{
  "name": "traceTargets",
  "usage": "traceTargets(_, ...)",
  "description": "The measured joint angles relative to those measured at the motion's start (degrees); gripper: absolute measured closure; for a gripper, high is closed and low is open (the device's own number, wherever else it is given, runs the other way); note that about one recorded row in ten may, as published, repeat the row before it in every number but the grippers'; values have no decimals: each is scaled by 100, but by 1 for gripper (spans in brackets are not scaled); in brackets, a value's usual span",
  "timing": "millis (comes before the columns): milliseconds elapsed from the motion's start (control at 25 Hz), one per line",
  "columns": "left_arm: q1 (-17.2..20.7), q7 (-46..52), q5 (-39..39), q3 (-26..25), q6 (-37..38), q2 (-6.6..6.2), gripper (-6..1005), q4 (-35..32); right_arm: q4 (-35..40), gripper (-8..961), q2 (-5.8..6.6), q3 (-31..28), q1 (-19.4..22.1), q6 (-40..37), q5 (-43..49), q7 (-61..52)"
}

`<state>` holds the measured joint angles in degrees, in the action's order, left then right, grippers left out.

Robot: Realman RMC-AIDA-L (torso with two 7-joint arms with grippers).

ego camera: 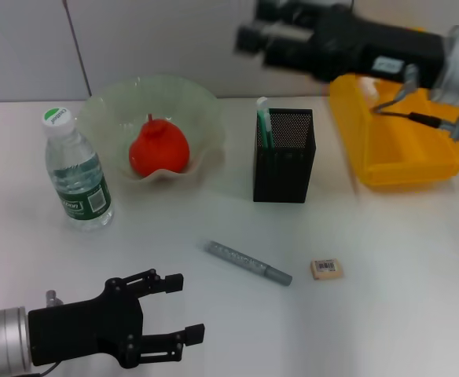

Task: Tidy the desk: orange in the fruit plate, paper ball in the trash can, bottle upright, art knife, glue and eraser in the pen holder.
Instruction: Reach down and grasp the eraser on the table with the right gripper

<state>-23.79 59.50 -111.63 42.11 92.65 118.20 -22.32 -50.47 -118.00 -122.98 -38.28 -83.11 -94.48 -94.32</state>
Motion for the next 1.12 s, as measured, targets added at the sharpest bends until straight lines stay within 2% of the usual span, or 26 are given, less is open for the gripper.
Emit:
traceTargets(120,13,0,0,0,0,-8,138,0,-563,227,81,417,-332,22,1176,-1056)
traceTargets(280,23,0,1,23,0,-14,138,-3,-980,227,102,851,-862,20,2821,-2427)
traceTargets(440,34,0,1,32,17,-17,138,-22,-891,227,98,1182,-1372,25,3920,-3349)
traceTargets(600,45,0,-1,41,17,-19,138,-40,-411,227,20,1333,-1960,-7,4784,-3794)
traceTargets(800,58,30,-5,41,18,-23,139,-37,348,228,-103,1700,-2660,179,5547,-4154)
traceTargets(1120,125,53,-9,27,20,-27,138,-31,812,228,-137,2593,-2939,604,5565,-4591)
